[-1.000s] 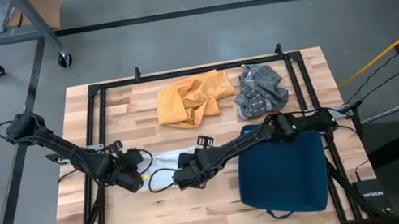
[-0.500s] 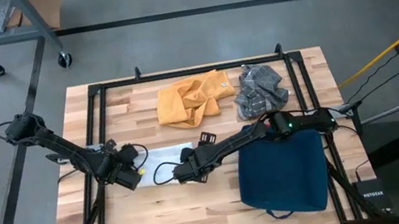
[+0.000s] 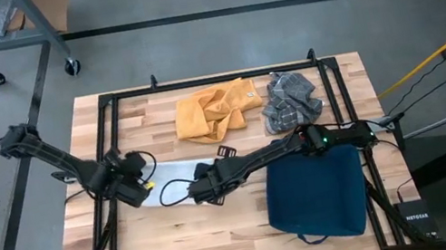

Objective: Fold towel
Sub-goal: Fold the white towel

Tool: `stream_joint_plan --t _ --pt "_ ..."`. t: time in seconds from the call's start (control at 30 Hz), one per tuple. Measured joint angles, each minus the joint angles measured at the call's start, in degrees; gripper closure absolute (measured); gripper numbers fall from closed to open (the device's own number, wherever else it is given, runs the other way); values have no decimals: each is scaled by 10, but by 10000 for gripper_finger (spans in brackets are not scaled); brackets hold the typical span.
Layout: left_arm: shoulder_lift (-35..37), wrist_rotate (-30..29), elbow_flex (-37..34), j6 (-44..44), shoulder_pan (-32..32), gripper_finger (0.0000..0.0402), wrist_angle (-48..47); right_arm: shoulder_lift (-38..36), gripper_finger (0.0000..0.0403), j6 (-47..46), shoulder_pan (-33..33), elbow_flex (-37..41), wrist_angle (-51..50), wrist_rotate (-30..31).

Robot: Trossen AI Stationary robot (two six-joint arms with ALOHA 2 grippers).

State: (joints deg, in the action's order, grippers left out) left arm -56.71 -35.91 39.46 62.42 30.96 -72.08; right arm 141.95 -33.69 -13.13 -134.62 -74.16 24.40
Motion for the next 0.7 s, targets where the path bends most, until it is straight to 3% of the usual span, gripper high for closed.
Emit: stream_joint_plan --t 0.17,0.33,0.53,0.7 --pt "29 0 0 -59 0 396 0 0 285 28 0 -4 42 -23" --pt "35 -3 0 -91 0 353 0 0 285 27 0 -4 63 -40" --pt "35 -15 0 -72 0 281 -1 0 285 27 0 -4 80 -55" --pt "35 -10 0 -10 4 276 63 2 285 27 1 -3 150 -56"
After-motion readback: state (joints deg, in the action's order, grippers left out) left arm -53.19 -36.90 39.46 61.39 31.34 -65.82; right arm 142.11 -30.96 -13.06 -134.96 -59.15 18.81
